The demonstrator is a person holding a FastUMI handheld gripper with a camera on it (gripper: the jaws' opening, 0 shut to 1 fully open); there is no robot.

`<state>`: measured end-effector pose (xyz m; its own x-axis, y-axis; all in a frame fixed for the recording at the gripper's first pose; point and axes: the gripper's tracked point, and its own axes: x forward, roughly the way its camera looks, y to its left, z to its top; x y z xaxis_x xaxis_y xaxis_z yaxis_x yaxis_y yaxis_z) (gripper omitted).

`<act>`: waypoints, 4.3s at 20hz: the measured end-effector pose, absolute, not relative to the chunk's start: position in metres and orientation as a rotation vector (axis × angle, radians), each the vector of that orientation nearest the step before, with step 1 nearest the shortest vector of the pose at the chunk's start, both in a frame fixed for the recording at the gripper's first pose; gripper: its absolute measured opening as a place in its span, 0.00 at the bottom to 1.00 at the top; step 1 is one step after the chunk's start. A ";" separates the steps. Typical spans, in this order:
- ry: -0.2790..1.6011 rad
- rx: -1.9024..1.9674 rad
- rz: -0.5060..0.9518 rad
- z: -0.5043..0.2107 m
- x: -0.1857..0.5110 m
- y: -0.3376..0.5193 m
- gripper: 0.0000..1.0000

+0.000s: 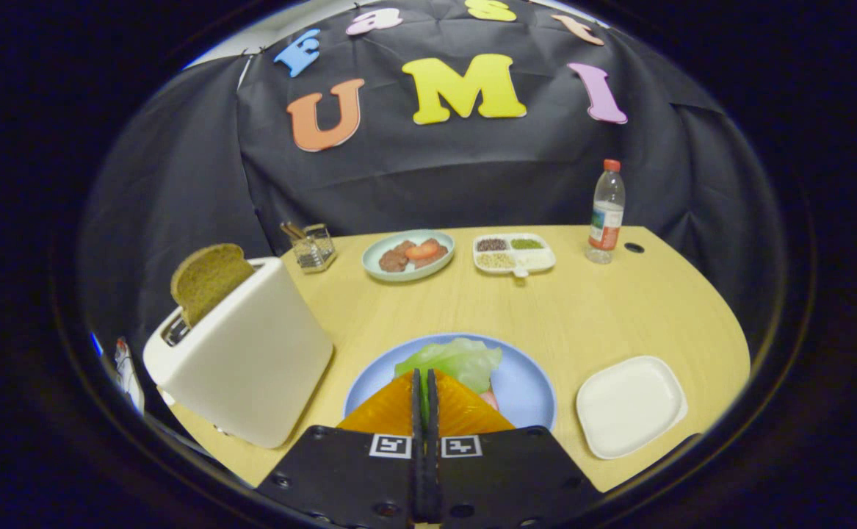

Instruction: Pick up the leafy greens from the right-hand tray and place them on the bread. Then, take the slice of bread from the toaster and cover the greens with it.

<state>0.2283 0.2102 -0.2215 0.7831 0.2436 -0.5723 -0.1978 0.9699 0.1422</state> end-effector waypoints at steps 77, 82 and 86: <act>0.145 0.055 0.255 0.062 0.169 0.314 0.07; 0.260 0.049 0.225 -0.006 0.192 0.282 0.07; 0.336 0.031 0.204 -0.063 0.210 0.265 0.07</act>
<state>0.2096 0.2646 -0.0634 0.9235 0.2044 -0.3246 -0.1940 0.9789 0.0646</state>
